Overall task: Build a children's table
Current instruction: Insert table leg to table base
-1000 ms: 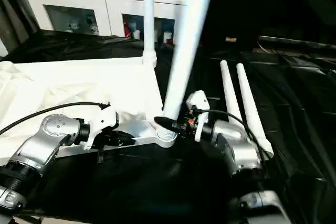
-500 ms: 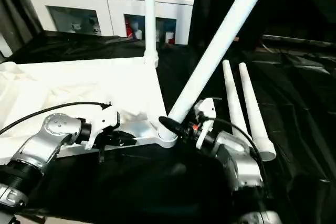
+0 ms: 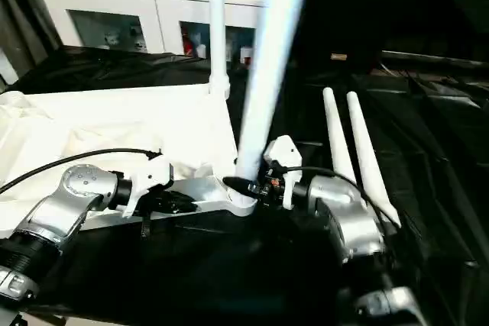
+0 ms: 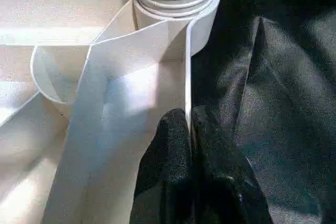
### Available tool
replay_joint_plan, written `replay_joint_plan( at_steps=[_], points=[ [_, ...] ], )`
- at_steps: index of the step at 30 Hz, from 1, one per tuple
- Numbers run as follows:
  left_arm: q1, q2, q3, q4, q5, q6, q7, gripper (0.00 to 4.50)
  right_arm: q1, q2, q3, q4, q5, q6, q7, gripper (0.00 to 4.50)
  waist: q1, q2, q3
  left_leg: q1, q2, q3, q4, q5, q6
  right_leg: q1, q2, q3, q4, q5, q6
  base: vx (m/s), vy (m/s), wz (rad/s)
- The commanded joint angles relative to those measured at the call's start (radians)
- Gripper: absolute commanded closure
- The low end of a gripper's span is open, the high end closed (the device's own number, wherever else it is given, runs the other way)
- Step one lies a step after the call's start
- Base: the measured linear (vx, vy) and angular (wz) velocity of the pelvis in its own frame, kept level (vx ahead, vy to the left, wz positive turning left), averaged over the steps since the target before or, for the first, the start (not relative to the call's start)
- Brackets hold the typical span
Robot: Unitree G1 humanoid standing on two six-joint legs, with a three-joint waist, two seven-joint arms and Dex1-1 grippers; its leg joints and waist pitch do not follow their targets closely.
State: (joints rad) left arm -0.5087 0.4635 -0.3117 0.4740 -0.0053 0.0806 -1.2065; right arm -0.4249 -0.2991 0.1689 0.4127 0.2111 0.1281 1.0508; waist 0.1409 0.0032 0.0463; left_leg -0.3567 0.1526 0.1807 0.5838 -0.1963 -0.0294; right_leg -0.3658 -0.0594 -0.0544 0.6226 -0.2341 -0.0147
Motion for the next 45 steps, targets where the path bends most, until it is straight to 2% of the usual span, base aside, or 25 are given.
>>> replay_joint_plan(
  at_steps=[1, 5, 8, 12, 16, 18, 25, 27, 28, 30, 31, 32, 33, 34, 35, 36, 37, 38, 39, 40, 41, 42, 43, 44, 45],
  points=[
    [-0.016, 0.021, 0.020, -0.011, 0.020, 0.002, 0.041, 4.50, 0.080, 0.013, 0.134, 0.110, -0.067, 0.066, 0.070, 2.57, -0.001, 0.006, -0.040, 0.011, 0.097, -0.042, -0.090, -0.262, -0.010, 0.019, -0.119, 0.066, -0.087, -0.195, -0.224, 0.000, 0.000, 0.00],
    [-0.010, 0.023, 0.022, -0.014, 0.017, -0.001, 0.043, 4.50, 0.086, 0.022, 0.118, 0.134, -0.055, 0.068, 0.069, 2.57, -0.002, 0.004, -0.038, 0.016, 0.098, -0.043, -0.093, -0.302, -0.020, 0.017, -0.121, 0.067, -0.093, -0.248, -0.217, 0.000, 0.000, 0.00],
    [-0.003, 0.022, 0.022, -0.016, -0.001, -0.024, 0.018, 4.50, 0.079, 0.030, 0.102, 0.192, -0.050, 0.037, 0.073, 2.57, -0.003, 0.011, -0.037, 0.024, 0.099, -0.045, -0.097, -0.348, -0.037, 0.013, -0.123, 0.069, -0.103, -0.318, -0.202, 0.000, 0.000, 0.00],
    [-0.004, 0.022, 0.016, -0.014, -0.018, -0.037, -0.025, 4.50, 0.066, 0.032, 0.093, 0.231, -0.053, 0.008, 0.089, 2.57, -0.006, 0.008, -0.043, 0.021, 0.099, -0.045, -0.100, -0.321, -0.036, 0.020, -0.116, 0.065, -0.097, -0.233, -0.207, 0.000, 0.000, 0.00],
    [-0.012, 0.024, 0.009, -0.002, -0.020, -0.048, -0.047, 4.50, 0.050, 0.031, 0.083, 0.269, -0.054, -0.020, 0.114, 2.57, -0.007, 0.007, -0.047, 0.020, 0.099, -0.040, -0.097, -0.287, -0.026, 0.024, -0.112, 0.061, -0.085, -0.116, -0.241, 0.000, 0.000, 0.00],
    [-0.016, 0.024, 0.008, 0.006, -0.018, -0.051, -0.047, 4.50, 0.043, 0.029, 0.081, 0.285, -0.055, -0.032, 0.121, 2.57, -0.008, 0.007, -0.047, 0.020, 0.097, -0.038, -0.096, -0.292, -0.023, 0.024, -0.112, 0.060, -0.084, -0.110, -0.252, 0.000, 0.000, 0.00],
    [-0.030, 0.017, 0.017, 0.025, -0.011, -0.049, -0.032, 4.50, 0.007, 0.038, 0.069, 0.387, -0.070, -0.096, 0.118, 2.57, -0.009, 0.006, -0.040, 0.024, 0.101, -0.043, -0.102, -0.360, -0.037, 0.019, -0.118, 0.064, -0.098, -0.259, -0.233, 0.000, 0.000, 0.00],
    [-0.033, 0.005, 0.028, 0.031, -0.008, -0.027, 0.004, 4.50, -0.011, 0.065, 0.048, 0.449, -0.093, -0.134, 0.016, 2.57, -0.013, 0.003, -0.038, 0.025, 0.101, -0.044, -0.103, -0.376, -0.043, 0.015, -0.121, 0.065, -0.101, -0.291, -0.230, 0.000, 0.000, 0.00],
    [-0.037, -0.001, 0.032, 0.035, -0.009, -0.018, 0.017, 4.50, -0.024, 0.077, 0.037, 0.478, -0.102, -0.142, -0.044, 2.57, -0.016, 0.004, -0.034, 0.027, 0.100, -0.046, -0.105, -0.397, -0.048, 0.012, -0.121, 0.066, -0.105, -0.332, -0.222, 0.000, 0.000, 0.00],
    [-0.039, -0.005, 0.034, 0.037, -0.010, -0.013, 0.023, 4.50, -0.030, 0.084, 0.031, 0.494, -0.108, -0.146, -0.077, 2.57, -0.025, 0.003, -0.022, 0.036, 0.096, -0.055, -0.107, -0.484, -0.061, 0.005, -0.126, 0.065, -0.122, -0.503, -0.182, 0.000, 0.000, 0.00],
    [-0.045, -0.012, 0.037, 0.043, -0.009, -0.004, 0.038, 4.50, -0.040, 0.091, 0.025, 0.506, -0.115, -0.144, -0.125, 2.57, -0.030, 0.005, -0.018, 0.042, 0.096, -0.064, -0.111, -0.542, -0.070, 0.000, -0.129, 0.064, -0.132, -0.623, -0.144, 0.000, 0.000, 0.00],
    [-0.046, -0.014, 0.038, 0.045, -0.009, -0.002, 0.041, 4.50, -0.043, 0.093, 0.024, 0.510, -0.118, -0.142, -0.137, 2.57, -0.032, 0.005, -0.017, 0.046, 0.096, -0.068, -0.111, -0.566, -0.073, -0.003, -0.131, 0.062, -0.138, -0.667, -0.127, 0.000, 0.000, 0.00],
    [-0.058, -0.025, 0.043, 0.056, -0.008, 0.014, 0.063, 4.50, -0.061, 0.106, 0.017, 0.533, -0.131, -0.138, -0.215, 2.57, -0.036, 0.005, -0.018, 0.049, 0.096, -0.075, -0.112, -0.596, -0.079, -0.004, -0.133, 0.059, -0.144, -0.709, -0.102, -0.051, 0.009, -0.10],
    [-0.058, -0.025, 0.043, 0.056, -0.008, 0.014, 0.063, 4.50, -0.061, 0.106, 0.017, 0.533, -0.131, -0.138, -0.215, 2.57, -0.039, 0.008, -0.017, 0.049, 0.095, -0.078, -0.114, -0.608, -0.083, -0.004, -0.132, 0.056, -0.144, -0.714, -0.097, -0.053, 0.017, -0.15],
    [-0.073, -0.039, 0.046, 0.069, -0.005, 0.042, 0.090, 4.50, -0.080, 0.131, 0.004, 0.538, -0.132, -0.112, -0.291, 2.58, -0.048, 0.014, -0.018, 0.043, 0.095, -0.087, -0.123, -0.652, -0.095, 0.004, -0.128, 0.045, -0.147, -0.692, -0.083, -0.076, 0.034, -0.24],
    [-0.086, -0.050, 0.048, 0.080, 0.001, 0.067, 0.115, 4.50, -0.097, 0.152, -0.008, 0.540, -0.127, -0.086, -0.344, 2.58, -0.051, 0.014, -0.020, 0.044, 0.096, -0.088, -0.126, -0.660, -0.099, 0.006, -0.127, 0.043, -0.146, -0.672, -0.085, -0.049, 0.027, -0.18],
    [-0.106, -0.068, 0.050, 0.097, 0.012, 0.107, 0.154, 4.50, -0.125, 0.182, -0.026, 0.552, -0.119, -0.054, -0.419, 2.58, -0.057, 0.017, -0.020, 0.046, 0.094, -0.089, -0.132, -0.674, -0.107, 0.006, -0.121, 0.041, -0.145, -0.635, -0.092, -0.054, 0.028, -0.14],
    [-0.106, -0.068, 0.050, 0.097, 0.012, 0.107, 0.154, 4.50, -0.125, 0.182, -0.026, 0.552, -0.119, -0.054, -0.419, 2.58, -0.060, 0.016, -0.021, 0.055, 0.091, -0.086, -0.128, -0.685, -0.109, 0.001, -0.119, 0.035, -0.148, -0.622, -0.097, 0.000, 0.000, 0.00],
    [-0.124, -0.088, 0.056, 0.117, 0.021, 0.146, 0.197, 4.50, -0.150, 0.204, -0.034, 0.574, -0.120, -0.040, -0.484, 2.58, -0.063, 0.015, -0.021, 0.057, 0.090, -0.084, -0.128, -0.680, -0.104, 0.003, -0.121, 0.033, -0.152, -0.620, -0.096, -0.059, 0.031, -0.11],
    [-0.136, -0.101, 0.059, 0.132, 0.025, 0.170, 0.226, 4.50, -0.167, 0.216, -0.037, 0.593, -0.121, -0.036, -0.526, 2.58, -0.064, 0.021, -0.015, 0.056, 0.090, -0.084, -0.128, -0.681, -0.104, -0.001, -0.123, 0.032, -0.154, -0.630, -0.096, -0.058, 0.036, -0.12],
    [-0.174, -0.158, 0.073, 0.201, 0.047, 0.219, 0.362, 4.50, -0.217, 0.260, -0.058, 0.650, -0.115, -0.016, -0.654, 2.58, -0.070, 0.022, -0.014, 0.062, 0.088, -0.081, -0.125, -0.698, -0.102, -0.004, -0.119, 0.025, -0.161, -0.645, -0.088, -0.058, 0.036, -0.12],
    [-0.179, -0.165, 0.074, 0.211, 0.051, 0.224, 0.380, 4.50, -0.224, 0.266, -0.062, 0.658, -0.113, -0.012, -0.674, 2.58, -0.070, 0.028, -0.008, 0.069, 0.085, -0.082, -0.122, -0.713, -0.103, -0.011, -0.117, 0.017, -0.167, -0.660, -0.081, -0.055, 0.031, -0.10],
    [-0.190, -0.184, 0.075, 0.234, 0.060, 0.234, 0.422, 4.50, -0.240, 0.282, -0.073, 0.676, -0.107, -0.005, -0.719, 2.58, -0.071, 0.034, -0.007, 0.082, 0.084, -0.081, -0.124, -0.757, -0.105, -0.014, -0.108, 0.001, -0.173, -0.662, -0.067, -0.051, 0.030, -0.05],
    [-0.204, -0.217, 0.076, 0.272, 0.070, 0.237, 0.481, 4.50, -0.266, 0.309, -0.096, 0.705, -0.091, 0.005, -0.781, 2.58, -0.073, 0.038, -0.005, 0.083, 0.087, -0.076, -0.133, -0.797, -0.100, -0.008, -0.096, -0.021, -0.176, -0.627, -0.056, -0.051, 0.030, -0.05],
    [-0.209, -0.233, 0.077, 0.287, 0.071, 0.239, 0.505, 4.50, -0.278, 0.323, -0.110, 0.719, -0.081, 0.010, -0.809, 2.58, -0.073, 0.041, -0.007, 0.074, 0.089, -0.074, -0.143, -0.816, -0.099, 0.004, -0.090, -0.034, -0.166, -0.596, -0.052, 0.000, 0.000, 0.00]
  ],
)
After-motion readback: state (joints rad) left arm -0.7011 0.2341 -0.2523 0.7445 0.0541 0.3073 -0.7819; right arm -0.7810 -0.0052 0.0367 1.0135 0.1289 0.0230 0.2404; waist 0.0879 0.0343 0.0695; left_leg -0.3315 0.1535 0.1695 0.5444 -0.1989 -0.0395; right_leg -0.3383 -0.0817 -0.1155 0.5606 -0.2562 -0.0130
